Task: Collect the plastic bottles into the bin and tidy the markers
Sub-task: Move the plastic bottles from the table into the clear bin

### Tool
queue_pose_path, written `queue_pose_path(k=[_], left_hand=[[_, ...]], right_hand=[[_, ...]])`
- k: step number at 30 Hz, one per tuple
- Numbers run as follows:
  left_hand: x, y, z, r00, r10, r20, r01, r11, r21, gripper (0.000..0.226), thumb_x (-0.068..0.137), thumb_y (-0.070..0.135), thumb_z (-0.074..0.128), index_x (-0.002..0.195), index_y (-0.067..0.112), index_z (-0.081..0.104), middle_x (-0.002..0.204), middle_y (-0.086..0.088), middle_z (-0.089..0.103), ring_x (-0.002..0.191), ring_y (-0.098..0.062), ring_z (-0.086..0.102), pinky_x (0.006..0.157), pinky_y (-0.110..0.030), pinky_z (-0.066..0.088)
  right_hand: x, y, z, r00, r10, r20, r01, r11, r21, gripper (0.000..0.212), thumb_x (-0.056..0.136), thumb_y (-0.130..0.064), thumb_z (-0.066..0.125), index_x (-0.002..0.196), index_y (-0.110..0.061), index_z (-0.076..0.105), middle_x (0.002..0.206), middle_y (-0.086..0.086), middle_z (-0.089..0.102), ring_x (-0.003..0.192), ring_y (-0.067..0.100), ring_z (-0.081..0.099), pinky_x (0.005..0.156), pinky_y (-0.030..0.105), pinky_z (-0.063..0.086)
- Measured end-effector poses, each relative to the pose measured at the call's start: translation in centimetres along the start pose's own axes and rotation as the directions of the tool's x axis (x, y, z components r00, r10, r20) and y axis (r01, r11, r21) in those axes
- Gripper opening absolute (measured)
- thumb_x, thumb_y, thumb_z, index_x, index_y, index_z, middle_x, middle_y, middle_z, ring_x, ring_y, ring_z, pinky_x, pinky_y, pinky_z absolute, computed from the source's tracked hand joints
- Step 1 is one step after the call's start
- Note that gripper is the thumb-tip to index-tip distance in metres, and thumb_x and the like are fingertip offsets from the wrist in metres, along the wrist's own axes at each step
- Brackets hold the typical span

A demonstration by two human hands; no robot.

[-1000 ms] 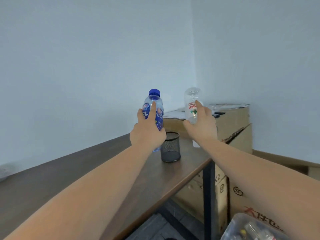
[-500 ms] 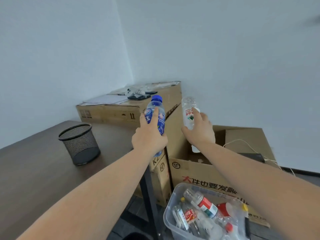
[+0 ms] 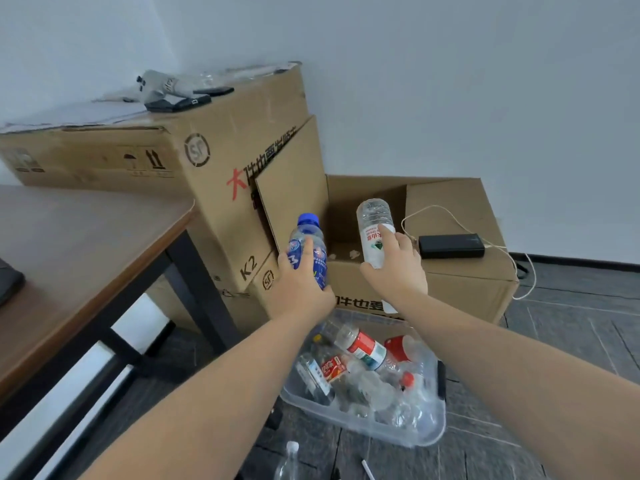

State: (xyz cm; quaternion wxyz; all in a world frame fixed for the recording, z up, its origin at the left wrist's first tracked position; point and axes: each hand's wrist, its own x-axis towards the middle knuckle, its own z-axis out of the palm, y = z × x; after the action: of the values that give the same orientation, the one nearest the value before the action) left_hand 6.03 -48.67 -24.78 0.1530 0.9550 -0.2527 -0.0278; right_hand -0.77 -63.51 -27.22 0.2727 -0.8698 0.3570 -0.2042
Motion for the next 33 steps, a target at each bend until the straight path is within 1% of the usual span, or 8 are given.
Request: queue_pose_path(k=[5,10,16,20,23,25,27,33], left_hand=[[0.5,-1.6,5.4,0.983,-0.121,0.139,0.131,0.989,-0.069,0.091,0.088,0.042,0.058,0.148,0.039,-0.01,0.155,-0.007,0.005,0.126,-0.031,0.041,0.092,-0.043,0.048],[-0.4,-3.8,10.6,0.946,-0.186,0.267,0.209,0.976,-0.062,0.088,0.09,0.043,0.055,0.149,0.037,-0.01,0.156,-0.007,0.001,0.125,-0.035,0.043,0.096,-0.044,0.046],[-0.7,-5.1,15.8,0.91,-0.271,0.313,0.321,0.94,-0.119,0.088,0.089,0.041,0.055,0.151,0.034,-0.008,0.156,-0.011,0.0,0.128,-0.035,0.04,0.097,-0.04,0.042],[-0.1,-4.2,17.9,0.882,-0.3,0.363,0.398,0.886,-0.236,0.08,0.096,0.046,0.045,0.151,0.029,-0.01,0.157,-0.012,-0.015,0.141,-0.033,0.022,0.109,-0.039,0.033],[0.7,-3.9,18.8,0.829,-0.318,0.461,0.454,0.863,-0.222,0.078,0.096,0.056,0.035,0.151,0.03,-0.014,0.157,-0.009,-0.024,0.146,-0.034,0.007,0.114,-0.043,0.022],[0.9,-4.5,19.6,0.806,-0.287,0.518,0.434,0.881,-0.189,0.077,0.095,0.059,0.031,0.151,0.031,-0.014,0.157,-0.007,-0.024,0.146,-0.037,0.0,0.116,-0.046,0.015],[0.8,-5.7,20.2,0.81,-0.239,0.536,0.369,0.918,-0.148,0.074,0.096,0.059,0.031,0.151,0.033,-0.012,0.158,-0.004,-0.022,0.146,-0.035,-0.006,0.119,-0.047,0.011],[0.9,-8.6,19.4,0.85,-0.185,0.493,0.24,0.97,-0.048,0.07,0.098,0.055,0.031,0.151,0.033,-0.008,0.159,-0.004,-0.017,0.147,-0.028,-0.006,0.116,-0.045,0.017]], right_hand=[[0.0,3.2,4.4,0.993,0.013,0.116,-0.003,0.996,-0.087,0.069,0.086,-0.037,0.062,0.143,-0.028,0.025,0.147,0.002,0.03,0.127,0.025,0.037,0.092,0.04,0.049],[-0.7,6.0,8.1,0.971,0.022,0.239,0.017,0.987,-0.16,0.074,0.085,-0.036,0.061,0.147,-0.031,0.021,0.151,0.001,0.026,0.131,0.028,0.033,0.098,0.045,0.046],[-0.8,8.5,10.9,0.96,0.031,0.277,0.02,0.984,-0.179,0.074,0.085,-0.04,0.06,0.147,-0.032,0.02,0.151,0.0,0.027,0.13,0.028,0.035,0.097,0.045,0.047],[-1.0,10.1,11.9,0.949,0.075,0.305,-0.015,0.981,-0.195,0.075,0.085,-0.04,0.058,0.147,-0.034,0.019,0.152,-0.001,0.025,0.132,0.028,0.033,0.097,0.045,0.045],[-0.9,10.9,12.1,0.942,0.094,0.324,-0.024,0.977,-0.211,0.075,0.084,-0.037,0.058,0.148,-0.033,0.019,0.152,-0.001,0.024,0.13,0.029,0.035,0.098,0.045,0.044],[-0.7,11.3,12.3,0.94,0.096,0.328,-0.024,0.976,-0.219,0.075,0.084,-0.034,0.058,0.148,-0.033,0.018,0.152,-0.001,0.023,0.131,0.029,0.034,0.098,0.044,0.043],[-0.4,11.5,12.4,0.939,0.096,0.331,-0.022,0.975,-0.221,0.076,0.083,-0.032,0.058,0.147,-0.033,0.018,0.153,-0.001,0.023,0.132,0.029,0.033,0.097,0.045,0.044],[0.4,11.6,13.0,0.934,0.074,0.351,-0.002,0.979,-0.201,0.077,0.082,-0.026,0.059,0.147,-0.034,0.017,0.154,0.001,0.022,0.134,0.029,0.032,0.097,0.048,0.047]])
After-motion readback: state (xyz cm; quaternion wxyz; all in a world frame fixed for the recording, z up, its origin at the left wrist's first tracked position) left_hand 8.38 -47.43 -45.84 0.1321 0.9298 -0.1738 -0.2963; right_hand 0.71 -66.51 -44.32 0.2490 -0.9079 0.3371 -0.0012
